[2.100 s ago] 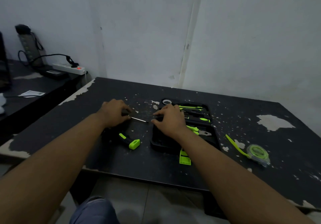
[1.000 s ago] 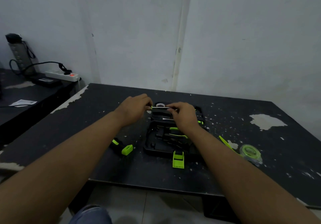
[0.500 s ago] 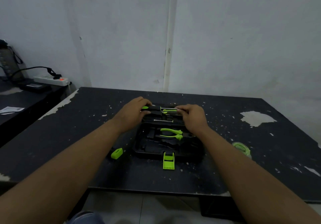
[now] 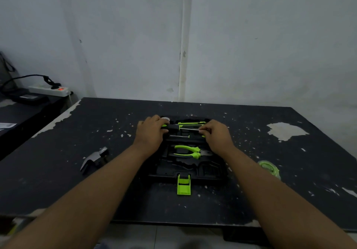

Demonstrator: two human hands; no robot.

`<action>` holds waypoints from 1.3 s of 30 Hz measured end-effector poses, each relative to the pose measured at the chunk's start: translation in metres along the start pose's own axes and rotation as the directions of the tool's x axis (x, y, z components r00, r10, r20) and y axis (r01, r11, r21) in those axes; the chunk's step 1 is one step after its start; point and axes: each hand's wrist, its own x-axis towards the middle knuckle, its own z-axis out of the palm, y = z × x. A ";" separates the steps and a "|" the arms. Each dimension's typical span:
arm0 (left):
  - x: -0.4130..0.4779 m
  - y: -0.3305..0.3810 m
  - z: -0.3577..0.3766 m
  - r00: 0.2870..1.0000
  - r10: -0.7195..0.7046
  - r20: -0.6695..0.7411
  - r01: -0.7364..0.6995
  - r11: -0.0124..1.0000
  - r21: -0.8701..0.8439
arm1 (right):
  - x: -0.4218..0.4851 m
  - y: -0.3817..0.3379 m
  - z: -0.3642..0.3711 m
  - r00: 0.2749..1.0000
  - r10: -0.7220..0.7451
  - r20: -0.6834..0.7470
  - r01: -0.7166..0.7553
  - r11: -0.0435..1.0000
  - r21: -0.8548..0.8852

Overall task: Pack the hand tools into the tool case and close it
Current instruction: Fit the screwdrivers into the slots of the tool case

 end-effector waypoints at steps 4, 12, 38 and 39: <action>0.004 0.005 0.009 0.996 -0.082 0.024 0.082 0.997 -0.014 | 0.001 0.002 0.004 0.998 0.063 0.008 -0.063 0.998 0.028; 0.004 -0.002 0.023 0.984 -0.152 0.089 0.167 0.968 -0.188 | 0.008 -0.004 0.001 0.981 0.182 0.071 -0.187 0.981 0.058; -0.006 -0.008 0.025 0.988 -0.154 -0.029 0.139 0.944 -0.299 | -0.007 -0.008 0.014 0.994 0.028 -0.103 -0.033 0.998 -0.053; -0.007 -0.008 0.025 0.989 -0.146 -0.024 0.133 0.947 -0.293 | -0.007 -0.008 0.014 0.994 0.035 -0.108 -0.042 0.997 -0.058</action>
